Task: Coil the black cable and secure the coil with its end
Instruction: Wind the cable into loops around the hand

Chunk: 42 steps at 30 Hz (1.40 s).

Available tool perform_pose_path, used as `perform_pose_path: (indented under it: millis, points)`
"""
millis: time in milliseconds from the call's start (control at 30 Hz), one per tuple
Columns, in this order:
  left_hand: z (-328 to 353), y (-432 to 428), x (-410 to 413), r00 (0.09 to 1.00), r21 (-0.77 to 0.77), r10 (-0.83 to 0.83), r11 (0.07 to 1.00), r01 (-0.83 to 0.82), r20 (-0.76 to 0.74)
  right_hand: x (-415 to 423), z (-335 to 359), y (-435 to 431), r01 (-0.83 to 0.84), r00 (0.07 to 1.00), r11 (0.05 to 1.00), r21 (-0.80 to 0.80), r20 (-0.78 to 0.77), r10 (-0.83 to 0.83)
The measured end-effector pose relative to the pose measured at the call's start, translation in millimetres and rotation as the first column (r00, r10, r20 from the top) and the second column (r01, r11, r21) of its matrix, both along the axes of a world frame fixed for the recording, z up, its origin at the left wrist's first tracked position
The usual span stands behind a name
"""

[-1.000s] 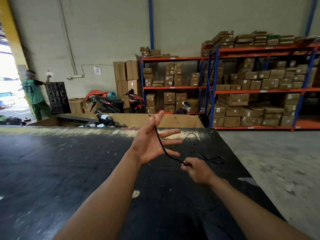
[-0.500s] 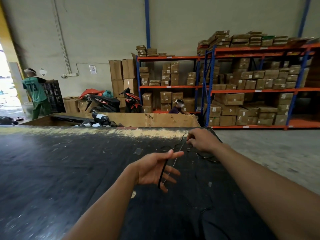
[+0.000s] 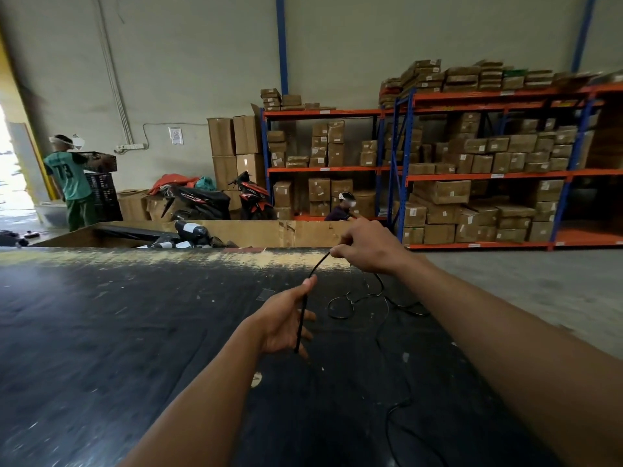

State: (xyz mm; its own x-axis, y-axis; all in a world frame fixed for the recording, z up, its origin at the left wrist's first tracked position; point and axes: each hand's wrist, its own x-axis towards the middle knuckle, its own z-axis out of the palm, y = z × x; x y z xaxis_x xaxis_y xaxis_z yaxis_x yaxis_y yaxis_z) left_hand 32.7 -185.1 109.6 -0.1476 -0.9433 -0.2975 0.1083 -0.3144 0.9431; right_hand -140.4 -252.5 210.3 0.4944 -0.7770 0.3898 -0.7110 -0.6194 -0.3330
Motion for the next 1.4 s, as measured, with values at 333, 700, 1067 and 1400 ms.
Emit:
perform_pose_path:
  millis: [333,700,1067,1400]
  points:
    - [24.9,-10.6,19.4,0.909,-0.145,0.225,0.946,-0.29,-0.35,11.1,-12.1,43.2,-0.23,0.966,0.94,0.252,0.176,0.189]
    - [52.5,-7.4,27.9,0.808,-0.321,0.071,0.894,-0.311,-0.586,2.7,-52.9,62.3,-0.246,0.964,0.838,0.487,0.213,0.159]
    - [53.7,6.0,15.5,0.84,-0.4,-0.042,0.892,-0.213,-0.541,-5.1,-94.8,57.6,-0.284,0.958,0.805,0.522,0.192,0.213]
    - [44.1,10.1,27.2,0.844,-0.382,-0.034,0.901,-0.206,-0.535,-26.3,-106.1,47.4,-0.358,0.925,0.777,0.518,0.307,0.222]
